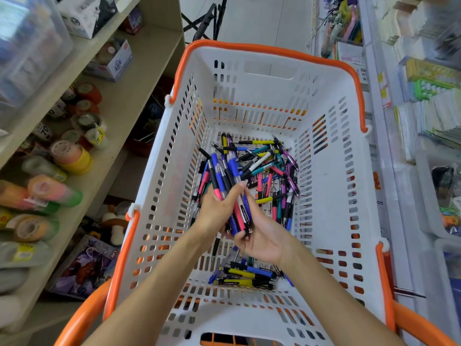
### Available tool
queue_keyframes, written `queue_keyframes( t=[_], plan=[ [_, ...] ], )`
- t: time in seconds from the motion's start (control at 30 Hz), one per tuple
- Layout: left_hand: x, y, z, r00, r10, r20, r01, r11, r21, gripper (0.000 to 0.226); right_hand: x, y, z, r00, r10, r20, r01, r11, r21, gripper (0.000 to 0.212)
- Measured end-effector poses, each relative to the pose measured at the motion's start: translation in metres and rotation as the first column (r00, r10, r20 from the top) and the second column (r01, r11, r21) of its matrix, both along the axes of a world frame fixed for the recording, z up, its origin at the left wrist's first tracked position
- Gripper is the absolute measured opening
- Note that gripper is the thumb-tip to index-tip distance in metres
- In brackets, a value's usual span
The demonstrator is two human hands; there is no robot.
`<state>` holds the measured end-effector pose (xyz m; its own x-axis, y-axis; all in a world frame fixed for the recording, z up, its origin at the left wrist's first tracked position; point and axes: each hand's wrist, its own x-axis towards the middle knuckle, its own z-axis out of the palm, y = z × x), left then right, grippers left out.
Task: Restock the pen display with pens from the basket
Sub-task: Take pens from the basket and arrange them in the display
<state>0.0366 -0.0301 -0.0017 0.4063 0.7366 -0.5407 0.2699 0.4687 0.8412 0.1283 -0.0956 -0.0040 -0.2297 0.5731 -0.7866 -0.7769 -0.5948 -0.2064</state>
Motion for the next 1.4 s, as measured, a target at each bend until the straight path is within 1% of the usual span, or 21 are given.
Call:
queue_keyframes(
  t=[0.1, 0.23, 0.43, 0.53, 0.63, 0.7, 0.77, 0.8, 0.87, 0.93, 1.0, 1.03, 1.07, 1.1, 1.13, 1.17, 1.2, 1.23, 1.27, 1.33, 1.4],
  plan=[
    [-0.004, 0.007, 0.001, 0.993, -0.116, 0.011, 0.117, 0.984, -0.135, 0.032, 0.003, 0.001, 0.000, 1.000, 0.020, 0.016, -0.021, 0.999, 0.039, 0.062],
    [-0.006, 0.009, -0.002, 0.989, -0.141, 0.055, 0.149, 0.966, -0.210, 0.035, 0.003, 0.002, 0.000, 0.994, 0.011, 0.108, -0.011, 1.000, 0.004, 0.066],
    [-0.003, 0.009, 0.002, 0.990, -0.110, 0.087, 0.122, 0.982, -0.144, 0.038, 0.011, 0.011, 0.004, 0.952, 0.022, 0.304, -0.021, 1.000, -0.005, 0.057],
    [-0.002, 0.007, 0.006, 0.986, -0.094, 0.135, 0.111, 0.986, -0.127, 0.045, 0.019, 0.014, 0.007, 0.911, 0.070, 0.407, -0.075, 0.997, -0.003, 0.046],
    [-0.002, 0.004, 0.008, 0.981, -0.095, 0.170, 0.114, 0.987, -0.109, 0.053, 0.027, 0.013, 0.008, 0.897, 0.069, 0.436, -0.079, 0.997, 0.006, 0.033],
    [-0.007, 0.009, 0.014, 0.980, -0.088, 0.176, 0.110, 0.987, -0.118, 0.072, 0.034, 0.012, 0.009, 0.902, 0.060, 0.428, -0.076, 0.997, 0.019, 0.032],
    [-0.014, 0.018, 0.020, 0.975, -0.064, 0.212, 0.100, 0.981, -0.163, 0.111, 0.041, 0.012, 0.013, 0.906, 0.061, 0.418, -0.085, 0.996, 0.039, 0.033],
    [-0.017, 0.022, 0.026, 0.975, -0.053, 0.215, 0.088, 0.983, -0.158, 0.122, 0.045, 0.013, 0.017, 0.902, 0.065, 0.426, -0.093, 0.995, 0.044, 0.033],
    [-0.020, 0.028, 0.041, 0.991, -0.059, 0.123, 0.069, 0.995, -0.072, 0.115, 0.052, 0.016, 0.023, 0.856, 0.105, 0.507, -0.138, 0.990, 0.028, 0.033],
    [-0.021, 0.032, 0.054, 1.000, -0.026, -0.016, 0.028, 0.992, 0.122, 0.091, 0.062, 0.020, 0.033, 0.701, 0.241, 0.672, -0.294, 0.955, -0.036, 0.035],
    [-0.024, 0.042, 0.066, 0.993, -0.009, -0.117, 0.054, 0.923, 0.381, 0.076, 0.073, 0.026, 0.047, 0.385, 0.456, 0.802, -0.561, 0.806, -0.189, 0.029],
    [-0.024, 0.048, 0.072, 0.976, -0.094, -0.194, 0.176, 0.868, 0.465, 0.077, 0.079, 0.030, 0.055, 0.201, 0.551, 0.810, -0.680, 0.673, -0.289, 0.023],
    [-0.025, 0.055, 0.077, 0.916, -0.255, -0.310, 0.378, 0.805, 0.457, 0.083, 0.082, 0.035, 0.063, 0.044, 0.620, 0.783, -0.764, 0.526, -0.373, 0.019],
    [-0.023, 0.058, 0.080, 0.795, -0.441, -0.416, 0.588, 0.729, 0.352, 0.090, 0.083, 0.041, 0.069, -0.075, 0.667, 0.741, -0.813, 0.389, -0.433, 0.018],
    [-0.019, 0.058, 0.081, 0.640, -0.623, -0.449, 0.749, 0.636, 0.185, 0.096, 0.083, 0.045, 0.075, -0.167, 0.693, 0.702, -0.840, 0.272, -0.469, 0.021],
    [-0.015, 0.055, 0.079, 0.511, -0.763, -0.396, 0.836, 0.549, 0.020, 0.099, 0.080, 0.052, 0.079, -0.251, 0.696, 0.673, -0.854, 0.168, -0.492, 0.022],
    [-0.013, 0.048, 0.075, 0.422, -0.859, -0.289, 0.875, 0.469, -0.118, 0.100, 0.076, 0.058, 0.083, -0.320, 0.687, 0.653, -0.857, 0.084, -0.508, 0.022],
    [-0.012, 0.041, 0.068, 0.379, -0.913, -0.149, 0.889, 0.404, -0.214, 0.098, 0.071, 0.063, 0.086, -0.374, 0.669, 0.643, -0.856, 0.019, -0.517, 0.022],
    [-0.013, 0.034, 0.058, 0.383, -0.924, -0.015, 0.890, 0.373, -0.263, 0.092, 0.068, 0.068, 0.090, -0.407, 0.651, 0.641, -0.856, -0.026, -0.517, 0.021],
    [-0.016, 0.024, 0.036, 0.472, -0.863, 0.182, 0.864, 0.411, -0.292, 0.079, 0.063, 0.076, 0.094, -0.424, 0.636, 0.645, -0.859, -0.056, -0.509, 0.018],
    [-0.020, 0.019, 0.019, 0.569, -0.756, 0.324, 0.814, 0.463, -0.350, 0.096, 0.061, 0.081, 0.095, -0.432, 0.614, 0.661, -0.860, -0.060, -0.506, 0.016]
  ],
)
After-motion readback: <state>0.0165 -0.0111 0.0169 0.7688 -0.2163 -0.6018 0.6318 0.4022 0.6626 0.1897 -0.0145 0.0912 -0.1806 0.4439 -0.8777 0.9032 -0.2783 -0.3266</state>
